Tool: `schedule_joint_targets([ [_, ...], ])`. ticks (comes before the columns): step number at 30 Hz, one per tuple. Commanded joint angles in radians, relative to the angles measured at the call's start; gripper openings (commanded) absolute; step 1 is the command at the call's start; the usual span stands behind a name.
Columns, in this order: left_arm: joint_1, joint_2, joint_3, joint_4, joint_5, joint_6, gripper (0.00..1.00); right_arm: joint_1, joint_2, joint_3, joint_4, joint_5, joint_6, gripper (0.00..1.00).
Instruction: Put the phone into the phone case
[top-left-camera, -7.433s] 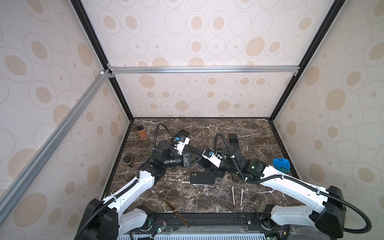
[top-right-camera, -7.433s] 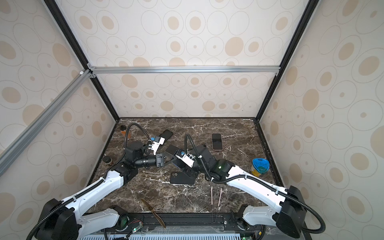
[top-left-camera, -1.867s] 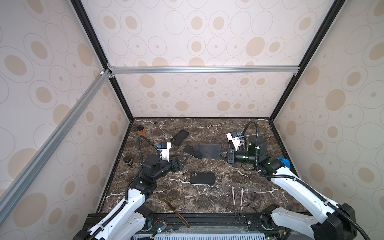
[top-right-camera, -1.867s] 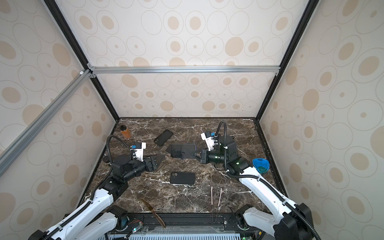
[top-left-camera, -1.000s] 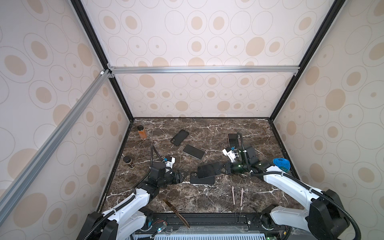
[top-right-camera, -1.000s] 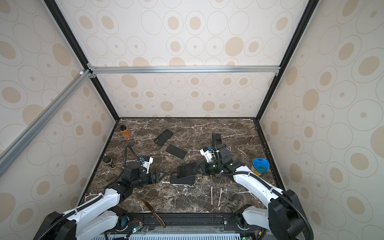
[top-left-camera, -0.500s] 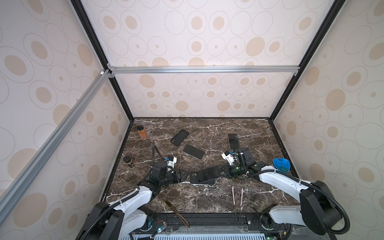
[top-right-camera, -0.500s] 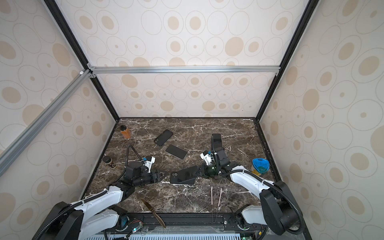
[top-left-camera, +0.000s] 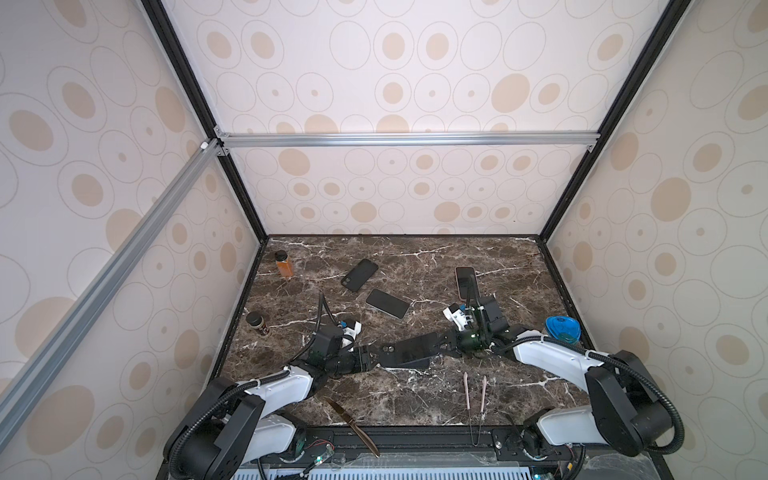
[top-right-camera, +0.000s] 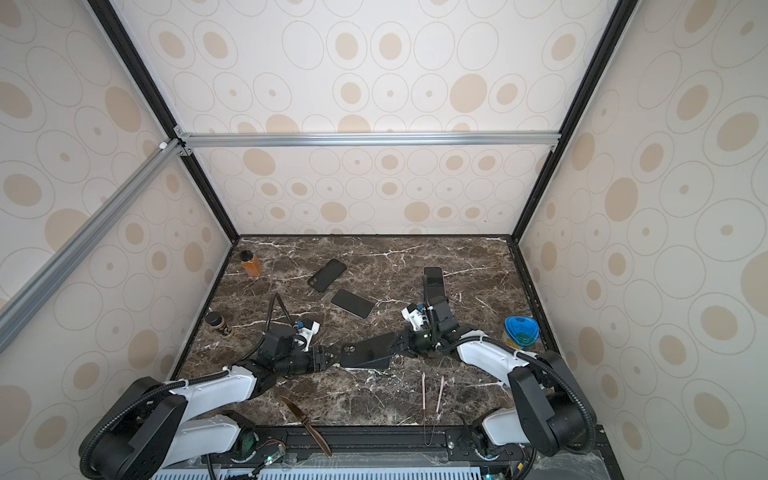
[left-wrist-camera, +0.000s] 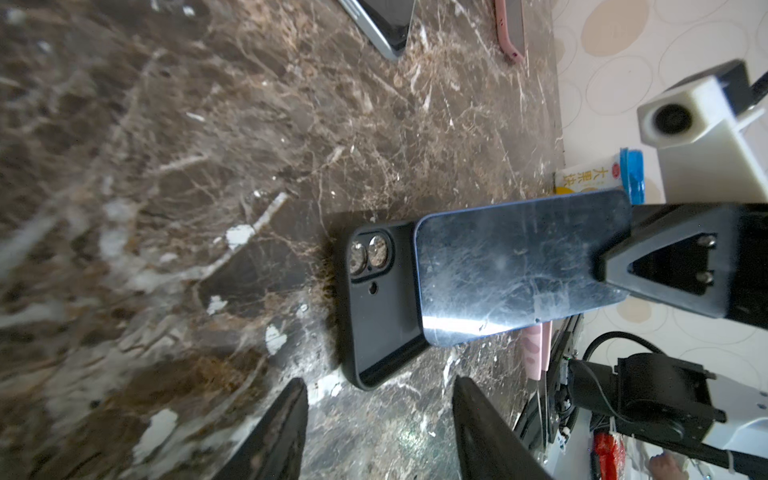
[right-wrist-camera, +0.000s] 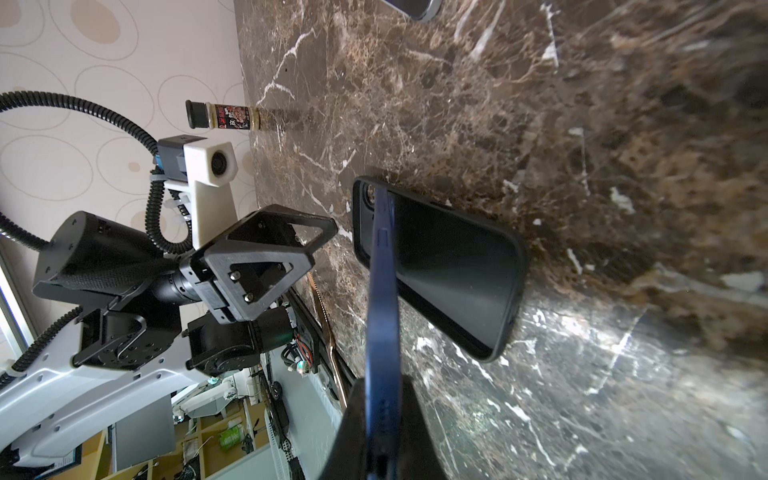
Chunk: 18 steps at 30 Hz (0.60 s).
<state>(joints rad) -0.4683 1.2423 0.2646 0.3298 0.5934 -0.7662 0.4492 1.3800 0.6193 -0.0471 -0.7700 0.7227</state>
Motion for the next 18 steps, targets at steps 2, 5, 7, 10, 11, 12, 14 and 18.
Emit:
schedule_joint_targets([
  [2,-0.028,0.034,0.040,0.034,-0.013,0.012,0.52,-0.008,0.024,-0.016,0.062,-0.041,0.023,0.00],
  [5,-0.040,0.057,0.044,0.051,-0.017,0.007,0.50,-0.011,0.048,-0.012,0.070,-0.049,0.032,0.00],
  [7,-0.047,0.069,0.045,0.063,-0.020,0.006,0.50,-0.011,0.061,-0.013,0.080,-0.053,0.034,0.00],
  [10,-0.053,0.086,0.050,0.076,-0.034,0.005,0.48,-0.011,0.070,-0.010,0.081,-0.052,0.028,0.00],
  [11,-0.053,0.093,0.051,0.082,-0.036,0.005,0.48,-0.012,0.074,-0.011,0.081,-0.053,0.027,0.00],
  [12,-0.053,0.098,0.053,0.086,-0.037,0.005,0.48,-0.011,0.074,-0.010,0.081,-0.054,0.026,0.00],
  [14,-0.055,0.108,0.059,0.095,-0.037,0.007,0.47,-0.012,0.077,-0.012,0.081,-0.057,0.025,0.00],
  [18,-0.059,0.135,0.074,0.108,-0.030,0.010,0.46,-0.011,0.088,-0.013,0.092,-0.060,0.029,0.00],
])
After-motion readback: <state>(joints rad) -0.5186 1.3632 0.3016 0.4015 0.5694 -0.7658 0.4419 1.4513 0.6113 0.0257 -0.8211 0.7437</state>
